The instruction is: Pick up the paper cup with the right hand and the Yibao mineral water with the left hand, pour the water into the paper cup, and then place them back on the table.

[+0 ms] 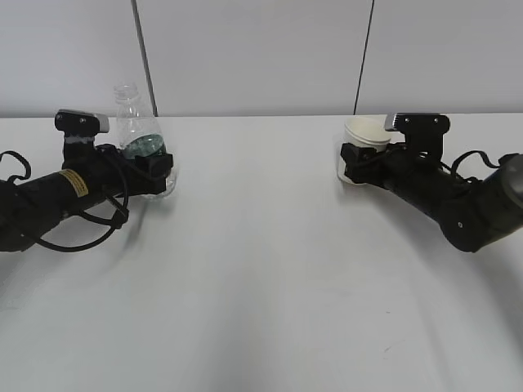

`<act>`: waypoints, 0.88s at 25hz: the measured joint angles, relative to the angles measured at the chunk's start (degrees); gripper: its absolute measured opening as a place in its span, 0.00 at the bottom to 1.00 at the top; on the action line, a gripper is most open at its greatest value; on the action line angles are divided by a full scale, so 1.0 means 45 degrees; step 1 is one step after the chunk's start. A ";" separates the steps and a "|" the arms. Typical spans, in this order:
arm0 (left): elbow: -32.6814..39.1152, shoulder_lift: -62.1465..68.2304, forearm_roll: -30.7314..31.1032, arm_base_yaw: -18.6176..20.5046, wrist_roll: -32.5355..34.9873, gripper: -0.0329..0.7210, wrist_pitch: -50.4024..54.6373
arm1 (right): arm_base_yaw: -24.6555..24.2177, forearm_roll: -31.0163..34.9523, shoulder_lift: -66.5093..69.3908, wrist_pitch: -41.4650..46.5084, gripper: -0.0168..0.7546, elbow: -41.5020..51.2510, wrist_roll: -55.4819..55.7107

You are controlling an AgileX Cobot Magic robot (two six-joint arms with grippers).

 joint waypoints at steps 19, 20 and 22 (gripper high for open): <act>0.0000 0.0000 0.0000 0.0000 0.0000 0.51 0.0071 | 0.0000 0.0059 0.0139 -0.0308 0.73 0.0000 -0.0368; 0.0000 0.0000 0.0000 0.0000 0.0000 0.51 0.0071 | 0.0000 0.0059 0.0139 -0.0308 0.73 0.0000 -0.0391; 0.0000 0.0000 0.0000 0.0000 0.0000 0.51 0.0071 | 0.0000 0.0036 0.0139 -0.0308 0.74 0.0000 -0.0416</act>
